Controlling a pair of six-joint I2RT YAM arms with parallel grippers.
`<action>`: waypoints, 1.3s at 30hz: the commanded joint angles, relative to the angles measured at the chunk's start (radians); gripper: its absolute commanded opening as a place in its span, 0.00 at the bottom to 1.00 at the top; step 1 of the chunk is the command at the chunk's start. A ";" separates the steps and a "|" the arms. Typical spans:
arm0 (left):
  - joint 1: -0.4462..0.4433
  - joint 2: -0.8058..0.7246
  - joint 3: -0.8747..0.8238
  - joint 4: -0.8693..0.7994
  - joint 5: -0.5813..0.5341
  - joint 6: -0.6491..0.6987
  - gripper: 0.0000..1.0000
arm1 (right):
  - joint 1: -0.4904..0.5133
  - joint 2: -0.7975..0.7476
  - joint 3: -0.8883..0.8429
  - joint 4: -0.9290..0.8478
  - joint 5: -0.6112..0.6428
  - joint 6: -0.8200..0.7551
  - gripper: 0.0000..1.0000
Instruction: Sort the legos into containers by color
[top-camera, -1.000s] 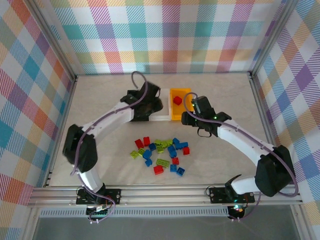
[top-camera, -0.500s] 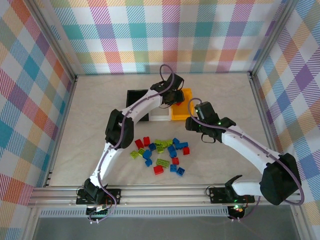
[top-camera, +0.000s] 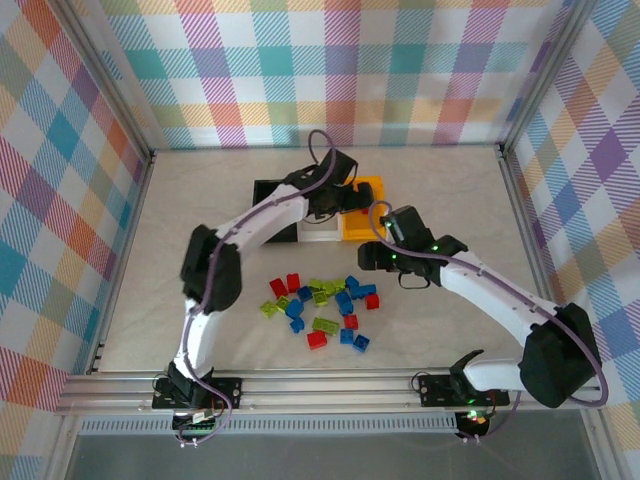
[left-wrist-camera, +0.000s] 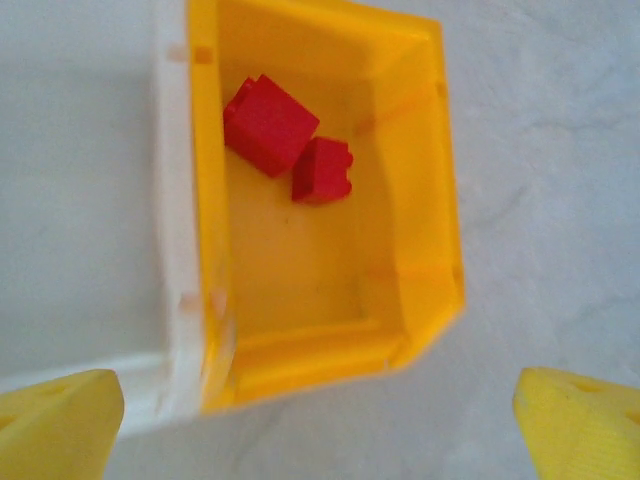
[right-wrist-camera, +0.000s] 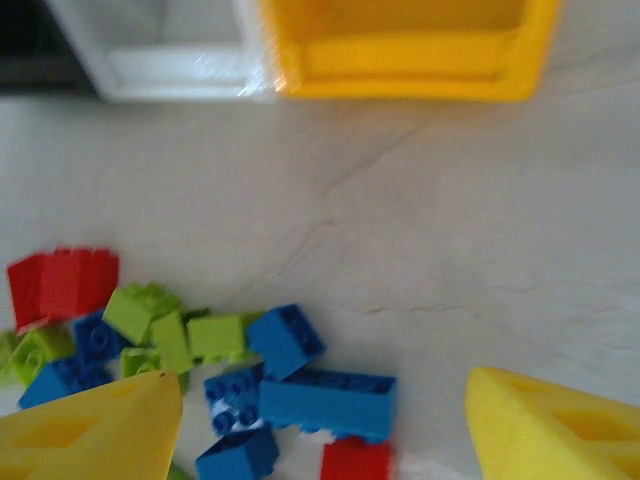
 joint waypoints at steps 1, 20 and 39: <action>-0.012 -0.242 -0.188 0.101 -0.025 -0.003 1.00 | 0.085 0.045 0.036 -0.013 -0.093 -0.056 0.75; 0.185 -1.030 -0.893 -0.127 -0.312 -0.077 1.00 | 0.583 0.347 0.136 -0.105 -0.073 -0.156 0.74; 0.227 -1.090 -0.928 -0.143 -0.264 -0.070 1.00 | 0.688 0.528 0.239 -0.145 0.115 -0.126 0.69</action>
